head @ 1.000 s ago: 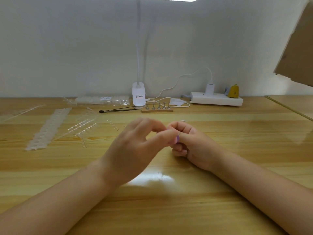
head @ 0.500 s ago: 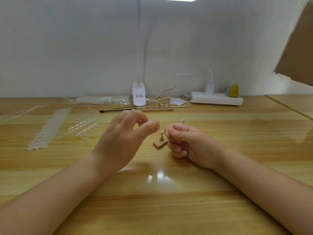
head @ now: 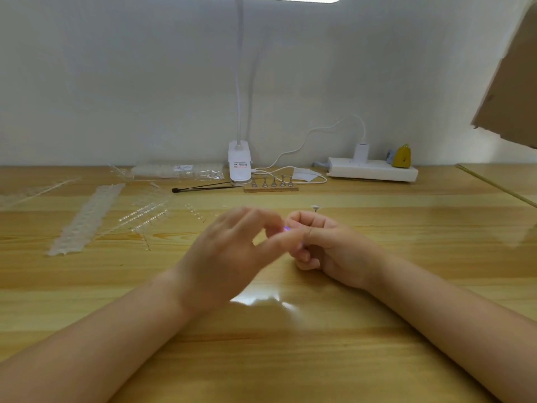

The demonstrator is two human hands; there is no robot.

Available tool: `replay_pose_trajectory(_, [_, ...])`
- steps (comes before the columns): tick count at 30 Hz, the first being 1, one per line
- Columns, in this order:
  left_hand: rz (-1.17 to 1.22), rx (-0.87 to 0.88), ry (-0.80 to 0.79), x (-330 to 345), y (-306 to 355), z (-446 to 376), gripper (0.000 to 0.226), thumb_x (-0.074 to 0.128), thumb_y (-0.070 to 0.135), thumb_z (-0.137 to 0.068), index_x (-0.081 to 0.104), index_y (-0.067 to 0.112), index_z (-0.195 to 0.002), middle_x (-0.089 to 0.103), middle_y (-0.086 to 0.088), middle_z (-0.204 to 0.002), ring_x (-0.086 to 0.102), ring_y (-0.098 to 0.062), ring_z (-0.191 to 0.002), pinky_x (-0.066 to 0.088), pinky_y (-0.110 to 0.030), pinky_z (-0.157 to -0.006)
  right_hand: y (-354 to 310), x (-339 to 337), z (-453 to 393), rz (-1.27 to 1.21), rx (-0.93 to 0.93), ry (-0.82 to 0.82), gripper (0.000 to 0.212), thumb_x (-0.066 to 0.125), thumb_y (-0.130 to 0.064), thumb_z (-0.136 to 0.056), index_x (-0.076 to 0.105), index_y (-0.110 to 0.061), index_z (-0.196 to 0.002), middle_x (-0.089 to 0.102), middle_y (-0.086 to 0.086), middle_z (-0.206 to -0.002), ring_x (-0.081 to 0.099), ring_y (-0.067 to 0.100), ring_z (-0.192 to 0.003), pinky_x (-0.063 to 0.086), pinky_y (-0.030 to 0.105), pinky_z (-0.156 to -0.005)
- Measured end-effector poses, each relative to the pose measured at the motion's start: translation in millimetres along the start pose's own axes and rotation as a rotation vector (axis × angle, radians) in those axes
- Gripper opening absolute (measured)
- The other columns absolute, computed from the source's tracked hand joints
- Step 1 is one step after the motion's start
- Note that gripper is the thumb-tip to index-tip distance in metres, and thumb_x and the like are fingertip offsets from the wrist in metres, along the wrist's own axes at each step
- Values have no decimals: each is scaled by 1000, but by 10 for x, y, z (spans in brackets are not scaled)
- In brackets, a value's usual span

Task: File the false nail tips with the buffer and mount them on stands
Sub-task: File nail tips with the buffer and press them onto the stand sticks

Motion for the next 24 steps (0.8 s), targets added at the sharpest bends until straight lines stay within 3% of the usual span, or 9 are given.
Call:
replay_pose_trajectory(3, [8, -166, -2, -44, -249, 16, 25, 68, 14, -85, 67, 20, -110, 63, -12, -95, 53, -24, -85, 49, -39, -76, -9, -37, 5, -40, -6, 26, 9, 58, -21, -85, 57, -14, -82, 47, -1, -68, 40, 9, -56, 31, 18, -47])
replay_pose_trajectory(6, [106, -85, 105, -102, -109, -25, 26, 64, 15, -90, 53, 21, -113, 60, -8, -98, 59, -25, -79, 50, -38, -73, 1, -25, -2, -19, -16, 28, 5, 57, -18, -86, 58, -15, -83, 50, -1, -66, 40, 8, -55, 33, 18, -47])
replay_pose_trajectory(8, [151, -50, 78, -53, 6, -37, 27, 63, 17, -91, 52, 23, -114, 57, -5, -103, 58, -24, -82, 49, -36, -75, -6, -27, -1, -11, -25, 30, 5, 57, -16, -86, 58, -16, -82, 54, -3, -65, 41, 7, -54, 34, 17, -48])
replay_pose_trajectory(12, [192, -218, 3, -34, -250, 12, 24, 59, 18, -91, 49, 24, -112, 62, -10, -96, 60, -27, -83, 52, -43, -70, -13, -83, 3, -59, -41, 73, 6, 57, -20, -86, 59, -15, -83, 45, 0, -67, 41, 9, -55, 36, 18, -48])
replay_pose_trajectory(16, [243, -129, 74, -97, -81, -73, 21, 57, 19, -93, 51, 18, -113, 64, -9, -96, 62, -22, -82, 52, -35, -74, 3, -59, -12, -34, -49, 68, 8, 63, -22, -85, 60, -16, -83, 48, -2, -64, 41, 8, -54, 37, 19, -48])
replay_pose_trajectory(19, [280, -321, -28, 9, -192, -41, 19, 52, 34, -94, 54, 23, -109, 64, -4, -96, 60, -19, -83, 52, -38, -73, -6, -72, -3, -27, -47, 76, 8, 61, -20, -88, 58, -15, -83, 46, 0, -67, 41, 8, -55, 36, 19, -49])
replay_pose_trajectory(20, [263, -337, -42, 10, -254, -13, 17, 55, 30, -94, 51, 24, -110, 64, -6, -95, 61, -22, -83, 52, -41, -72, -11, -80, 1, -27, -47, 83, 7, 58, -21, -87, 59, -15, -83, 45, 0, -66, 41, 8, -55, 36, 19, -49])
replay_pose_trajectory(24, [239, -228, 11, -57, -191, -35, 21, 55, 21, -94, 48, 21, -114, 63, -9, -95, 62, -23, -82, 52, -37, -74, -9, -68, -4, -17, -66, 94, 7, 56, -21, -85, 57, -14, -86, 46, -1, -66, 41, 8, -54, 36, 19, -48])
Point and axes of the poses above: each hand's wrist, its own z-axis away from the middle knuckle, its own x-axis out of the palm, y = z × x, the point moved 9 cm from there along -z, towards the middle knuckle
